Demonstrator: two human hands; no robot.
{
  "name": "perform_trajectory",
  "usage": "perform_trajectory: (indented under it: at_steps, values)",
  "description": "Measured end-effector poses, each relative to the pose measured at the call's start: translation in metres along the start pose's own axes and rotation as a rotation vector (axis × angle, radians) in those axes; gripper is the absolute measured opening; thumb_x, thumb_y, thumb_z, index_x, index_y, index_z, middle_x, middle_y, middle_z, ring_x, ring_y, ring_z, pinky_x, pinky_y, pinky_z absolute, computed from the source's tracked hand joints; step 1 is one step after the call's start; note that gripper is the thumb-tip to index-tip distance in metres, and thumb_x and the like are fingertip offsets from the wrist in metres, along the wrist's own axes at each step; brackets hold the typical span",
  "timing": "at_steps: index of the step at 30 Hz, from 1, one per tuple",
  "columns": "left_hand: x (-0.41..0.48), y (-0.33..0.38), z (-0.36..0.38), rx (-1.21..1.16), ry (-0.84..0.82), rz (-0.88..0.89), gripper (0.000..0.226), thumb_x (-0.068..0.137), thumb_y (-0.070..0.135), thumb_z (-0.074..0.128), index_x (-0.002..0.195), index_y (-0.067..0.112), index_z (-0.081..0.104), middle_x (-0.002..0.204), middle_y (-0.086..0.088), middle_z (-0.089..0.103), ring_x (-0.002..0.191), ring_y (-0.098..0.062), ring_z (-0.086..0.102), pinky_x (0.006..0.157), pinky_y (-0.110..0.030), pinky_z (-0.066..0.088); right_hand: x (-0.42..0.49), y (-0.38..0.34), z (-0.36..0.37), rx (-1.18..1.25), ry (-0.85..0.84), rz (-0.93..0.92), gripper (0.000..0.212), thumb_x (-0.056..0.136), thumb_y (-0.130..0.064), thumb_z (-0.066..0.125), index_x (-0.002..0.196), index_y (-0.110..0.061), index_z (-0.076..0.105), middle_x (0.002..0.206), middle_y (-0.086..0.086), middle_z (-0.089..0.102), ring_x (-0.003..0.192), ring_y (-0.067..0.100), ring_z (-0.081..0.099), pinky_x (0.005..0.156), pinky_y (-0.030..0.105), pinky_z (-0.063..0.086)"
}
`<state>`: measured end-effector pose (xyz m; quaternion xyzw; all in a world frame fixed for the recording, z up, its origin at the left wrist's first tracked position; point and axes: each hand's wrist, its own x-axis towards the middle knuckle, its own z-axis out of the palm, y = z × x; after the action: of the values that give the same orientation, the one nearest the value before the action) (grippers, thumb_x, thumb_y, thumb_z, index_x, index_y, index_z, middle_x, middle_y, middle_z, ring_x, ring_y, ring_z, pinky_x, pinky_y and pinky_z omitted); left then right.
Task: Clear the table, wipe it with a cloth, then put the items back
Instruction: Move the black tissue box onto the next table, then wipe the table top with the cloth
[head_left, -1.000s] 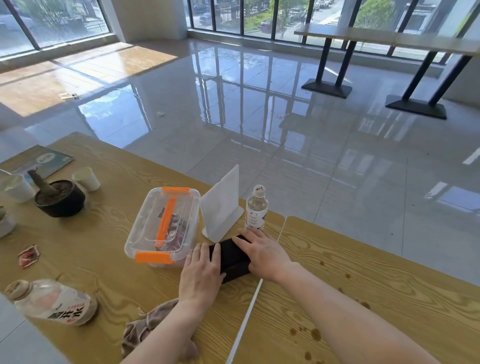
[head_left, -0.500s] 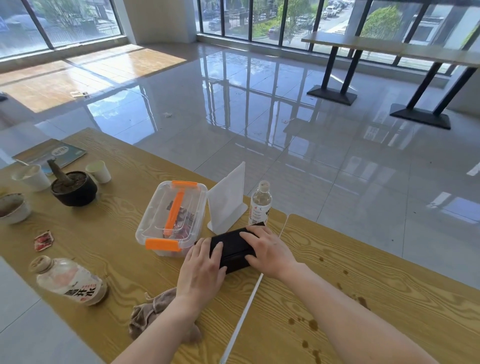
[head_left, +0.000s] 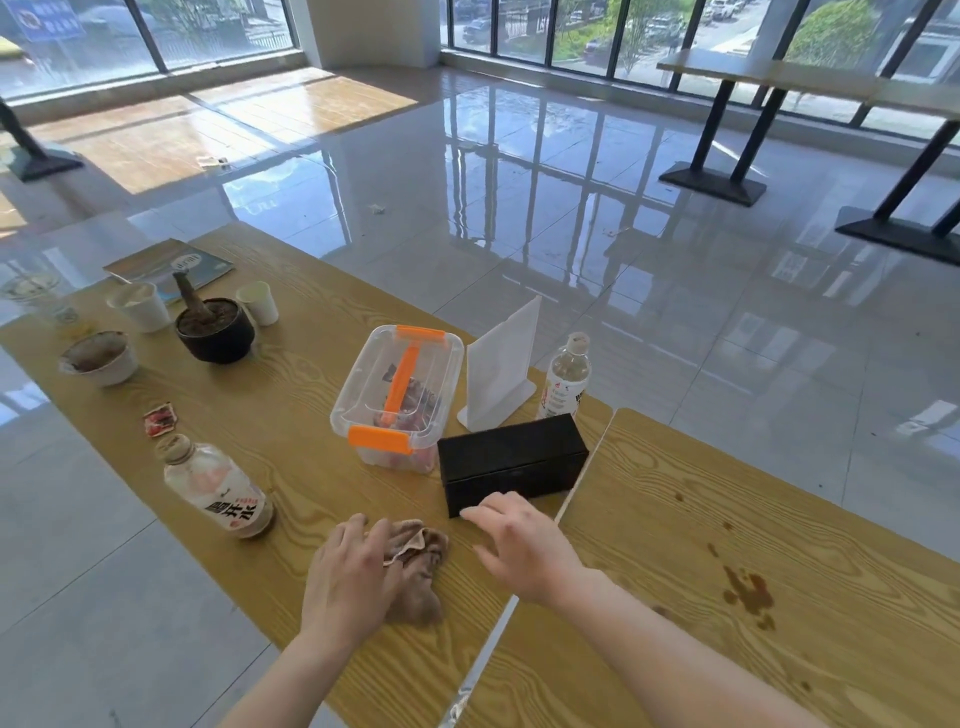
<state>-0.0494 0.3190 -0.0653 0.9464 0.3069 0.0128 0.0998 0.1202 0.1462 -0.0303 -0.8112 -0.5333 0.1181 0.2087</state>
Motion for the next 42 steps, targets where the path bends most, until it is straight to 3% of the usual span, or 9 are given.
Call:
perform_trajectory:
  at_steps: [5, 12, 14, 16, 19, 22, 29, 33, 42]
  values:
    - [0.004, -0.029, 0.015, -0.122, -0.295, -0.169, 0.066, 0.092, 0.05, 0.05, 0.15, 0.045, 0.019, 0.161, -0.006, 0.017, 0.147, -0.03, 0.012, 0.113, -0.049, 0.032, 0.013, -0.029, 0.051, -0.02, -0.338, 0.228, 0.069, 0.092, -0.036, 0.059, 0.151, -0.032, 0.024, 0.152, 0.003, 0.034, 0.137, 0.03, 0.034, 0.11, 0.044, 0.038]
    - [0.012, -0.038, 0.031, -0.071, -0.346, -0.135, 0.076, 0.086, 0.057, 0.059, 0.15, 0.046, 0.02, 0.161, -0.001, 0.019, 0.144, -0.029, 0.02, 0.105, -0.05, 0.039, 0.044, -0.045, 0.09, 0.141, -0.315, 0.396, 0.08, 0.092, -0.03, 0.06, 0.151, -0.041, 0.006, 0.161, -0.004, 0.01, 0.138, 0.031, 0.033, 0.106, 0.046, 0.041]
    - [0.013, -0.038, 0.033, -0.038, -0.321, -0.115, 0.071, 0.084, 0.053, 0.061, 0.147, 0.045, 0.03, 0.154, 0.0, 0.031, 0.136, -0.027, 0.029, 0.1, -0.048, 0.041, 0.045, -0.049, 0.099, 0.078, -0.33, 0.38, 0.081, 0.09, -0.031, 0.064, 0.15, -0.04, 0.01, 0.157, 0.0, 0.016, 0.133, 0.033, 0.033, 0.104, 0.047, 0.042]
    - [0.013, -0.039, 0.034, -0.052, -0.265, -0.074, 0.06, 0.081, 0.047, 0.064, 0.138, 0.042, 0.046, 0.133, 0.004, 0.046, 0.116, -0.022, 0.039, 0.09, -0.04, 0.043, 0.047, -0.053, 0.107, 0.02, -0.325, 0.369, 0.071, 0.088, -0.027, 0.066, 0.146, -0.033, 0.025, 0.149, 0.005, 0.021, 0.127, 0.033, 0.034, 0.101, 0.047, 0.044]
    - [0.012, -0.043, 0.037, -0.13, -0.206, 0.006, 0.046, 0.079, 0.038, 0.071, 0.124, 0.036, 0.061, 0.102, 0.008, 0.049, 0.092, -0.015, 0.04, 0.079, -0.034, 0.043, 0.049, -0.054, 0.115, 0.053, -0.274, 0.381, 0.046, 0.087, -0.022, 0.066, 0.129, -0.026, 0.049, 0.136, 0.006, 0.033, 0.116, 0.03, 0.045, 0.096, 0.043, 0.048]
    - [0.013, -0.048, 0.04, -0.193, -0.176, 0.076, 0.037, 0.079, 0.033, 0.074, 0.115, 0.035, 0.068, 0.089, 0.012, 0.047, 0.085, -0.012, 0.041, 0.073, -0.029, 0.042, 0.043, -0.049, 0.116, 0.128, -0.228, 0.406, 0.032, 0.086, -0.021, 0.064, 0.118, -0.025, 0.058, 0.125, 0.004, 0.043, 0.102, 0.026, 0.054, 0.09, 0.04, 0.052]
    - [0.012, -0.013, 0.039, -0.242, -0.163, 0.334, 0.04, 0.071, 0.025, 0.083, 0.108, 0.031, 0.071, 0.089, 0.01, 0.054, 0.083, -0.016, 0.046, 0.071, -0.033, 0.048, -0.013, -0.037, 0.101, 0.259, 0.01, 0.551, 0.037, 0.08, -0.022, 0.065, 0.116, -0.029, 0.061, 0.115, 0.0, 0.048, 0.099, 0.022, 0.056, 0.089, 0.034, 0.051]
    - [-0.003, 0.04, 0.034, -0.28, -0.172, 0.488, 0.035, 0.073, 0.026, 0.08, 0.106, 0.033, 0.07, 0.09, 0.009, 0.053, 0.084, -0.015, 0.046, 0.073, -0.031, 0.048, -0.071, -0.028, 0.08, 0.276, 0.142, 0.66, 0.037, 0.078, -0.021, 0.064, 0.113, -0.031, 0.062, 0.104, -0.004, 0.044, 0.088, 0.02, 0.056, 0.078, 0.029, 0.051]
    - [-0.084, 0.166, 0.06, -0.311, -0.278, 0.783, 0.027, 0.077, 0.034, 0.075, 0.103, 0.033, 0.068, 0.09, 0.012, 0.049, 0.084, -0.013, 0.044, 0.069, -0.024, 0.042, -0.232, -0.011, 0.046, 0.298, 0.267, 0.956, 0.042, 0.071, -0.022, 0.063, 0.112, -0.03, 0.066, 0.103, -0.003, 0.047, 0.086, 0.02, 0.058, 0.069, 0.024, 0.04]
